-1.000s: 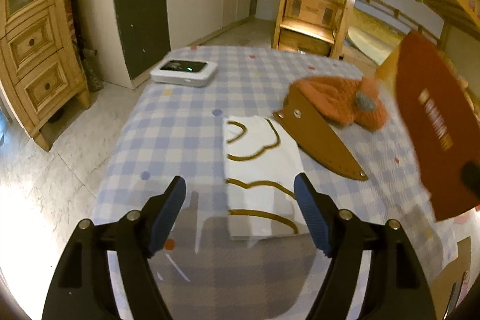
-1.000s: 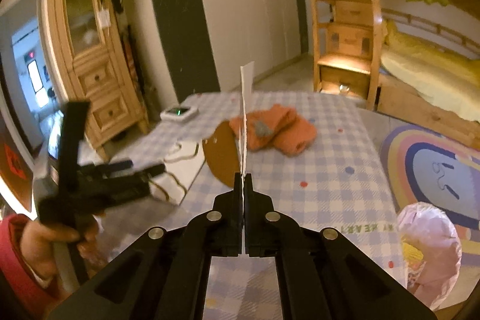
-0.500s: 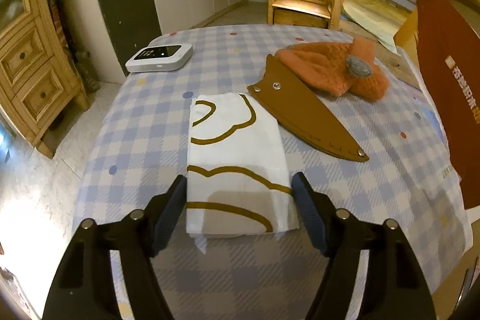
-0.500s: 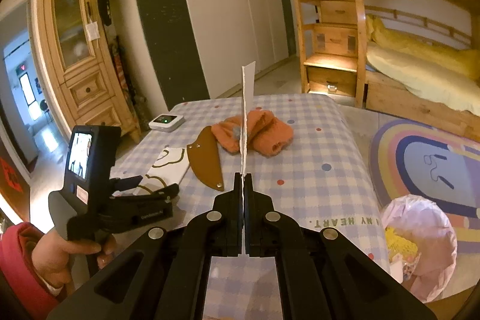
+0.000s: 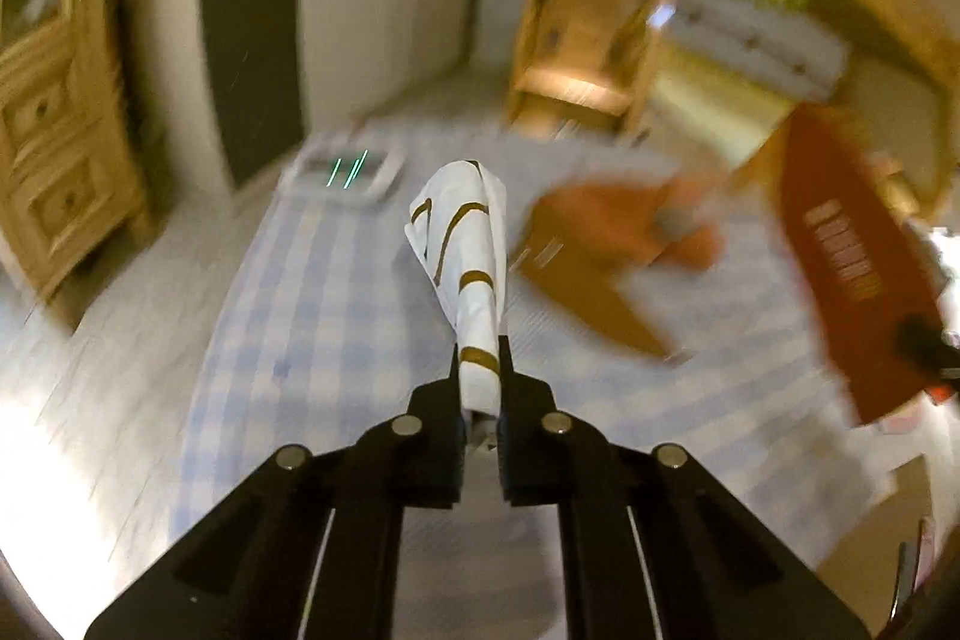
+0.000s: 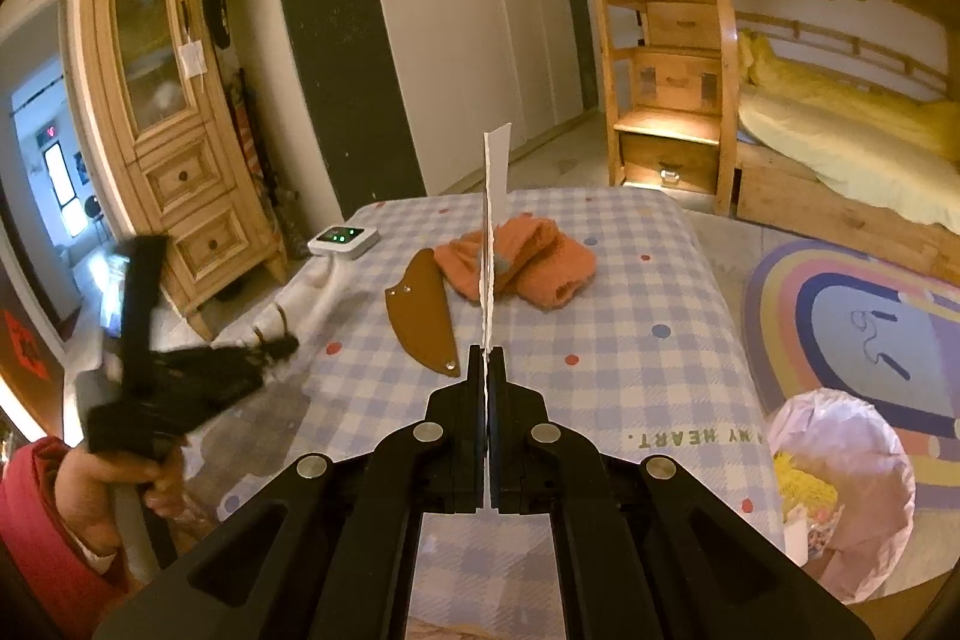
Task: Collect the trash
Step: 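Carry the paper and red envelope to the bin and open both grippers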
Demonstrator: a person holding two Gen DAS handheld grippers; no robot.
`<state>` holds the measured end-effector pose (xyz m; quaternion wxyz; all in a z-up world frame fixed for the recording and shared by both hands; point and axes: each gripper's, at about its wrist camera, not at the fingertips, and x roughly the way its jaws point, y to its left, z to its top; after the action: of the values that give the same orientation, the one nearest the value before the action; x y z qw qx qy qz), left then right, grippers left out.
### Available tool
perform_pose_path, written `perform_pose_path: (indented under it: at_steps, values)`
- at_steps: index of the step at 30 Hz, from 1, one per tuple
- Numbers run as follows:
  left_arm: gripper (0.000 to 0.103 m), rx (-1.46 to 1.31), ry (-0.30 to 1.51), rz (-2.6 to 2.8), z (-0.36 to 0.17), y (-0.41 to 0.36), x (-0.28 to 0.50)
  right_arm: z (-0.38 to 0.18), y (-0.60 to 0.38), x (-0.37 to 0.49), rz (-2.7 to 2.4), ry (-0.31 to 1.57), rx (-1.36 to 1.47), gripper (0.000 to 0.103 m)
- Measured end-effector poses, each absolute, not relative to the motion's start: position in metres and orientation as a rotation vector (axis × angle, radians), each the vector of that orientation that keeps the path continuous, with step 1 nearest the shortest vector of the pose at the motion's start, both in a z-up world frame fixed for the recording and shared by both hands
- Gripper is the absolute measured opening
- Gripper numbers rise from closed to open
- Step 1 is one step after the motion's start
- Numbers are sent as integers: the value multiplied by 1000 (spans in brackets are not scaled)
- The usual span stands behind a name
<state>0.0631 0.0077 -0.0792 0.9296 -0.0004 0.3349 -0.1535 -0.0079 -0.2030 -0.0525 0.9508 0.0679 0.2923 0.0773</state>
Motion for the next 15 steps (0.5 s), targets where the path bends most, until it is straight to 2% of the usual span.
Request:
perform_pose_path:
  at_steps: [8, 15]
  values:
    - [6, 42, 600, -528, -62, -52, 36, -49, -223, -21, 85, 591, 158, 1]
    - [6, 48, 643, -675, -66, -108, 29, -51, -265, -47, -49, 594, 193, 1]
